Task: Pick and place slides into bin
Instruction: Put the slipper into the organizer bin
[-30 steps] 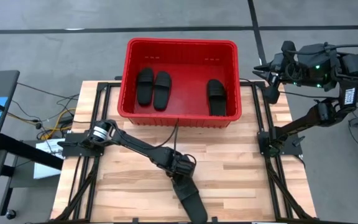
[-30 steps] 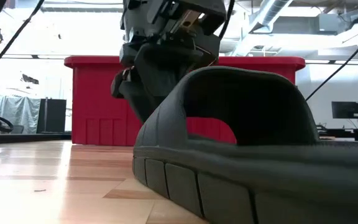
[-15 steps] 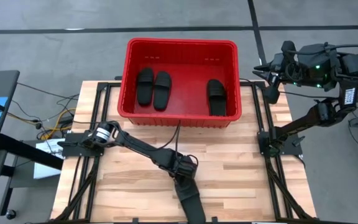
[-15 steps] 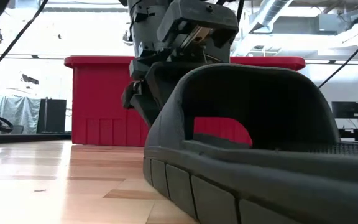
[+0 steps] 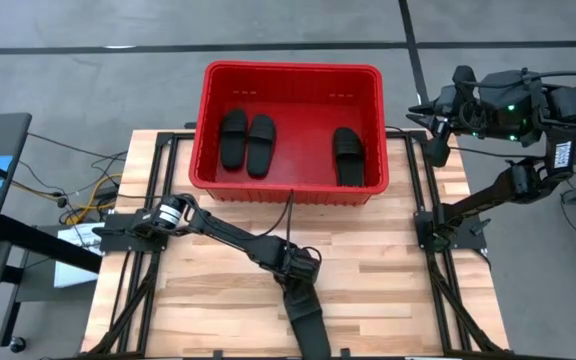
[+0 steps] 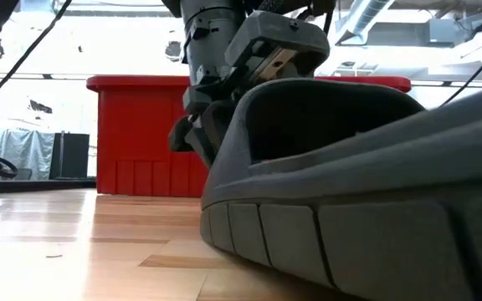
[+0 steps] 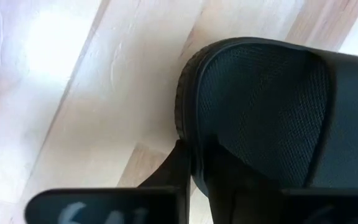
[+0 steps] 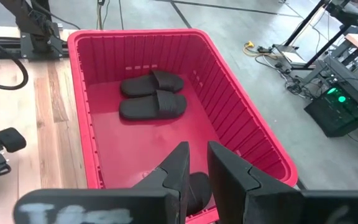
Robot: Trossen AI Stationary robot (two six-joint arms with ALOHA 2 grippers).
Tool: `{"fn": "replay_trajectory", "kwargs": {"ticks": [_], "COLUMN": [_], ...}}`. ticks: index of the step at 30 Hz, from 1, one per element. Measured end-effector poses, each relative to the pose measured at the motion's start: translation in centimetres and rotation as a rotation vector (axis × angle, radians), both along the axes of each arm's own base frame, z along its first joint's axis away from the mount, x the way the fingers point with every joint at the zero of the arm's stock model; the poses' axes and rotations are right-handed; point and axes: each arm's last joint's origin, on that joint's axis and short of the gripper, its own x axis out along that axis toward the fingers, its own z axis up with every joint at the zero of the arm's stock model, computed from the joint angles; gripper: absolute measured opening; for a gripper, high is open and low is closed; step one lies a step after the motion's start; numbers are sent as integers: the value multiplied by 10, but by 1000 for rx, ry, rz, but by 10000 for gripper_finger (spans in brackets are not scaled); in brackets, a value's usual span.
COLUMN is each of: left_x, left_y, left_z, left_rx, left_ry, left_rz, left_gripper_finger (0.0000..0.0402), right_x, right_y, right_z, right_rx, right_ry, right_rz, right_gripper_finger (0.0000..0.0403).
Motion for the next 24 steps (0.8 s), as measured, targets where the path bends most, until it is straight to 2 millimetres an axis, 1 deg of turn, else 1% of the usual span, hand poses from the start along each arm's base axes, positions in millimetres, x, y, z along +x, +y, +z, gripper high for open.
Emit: {"fn": "replay_trajectory", "kwargs": {"ticks": [5,10,16,24], "left_x": [7,12,12,4], "left_y": [-1,-1,0,4], "left_z": [10,23,39,60], "left_rx": [48,79,120,212], "left_ry": [-44,-76,-52,34], "left_rz": [9,1,-11,-24], "left_gripper_finger": [8,7,7,7], "right_x": [1,5,10,7], "right_y": [0,-1,-1,-1], "right_z": [0,-5,-9,-9], "right_rx": [0,3,6,0], "right_ry": [2,28,56,51], "right_rz": [0,0,-1,-8], "right_gripper_finger": [51,51,51,51]}}
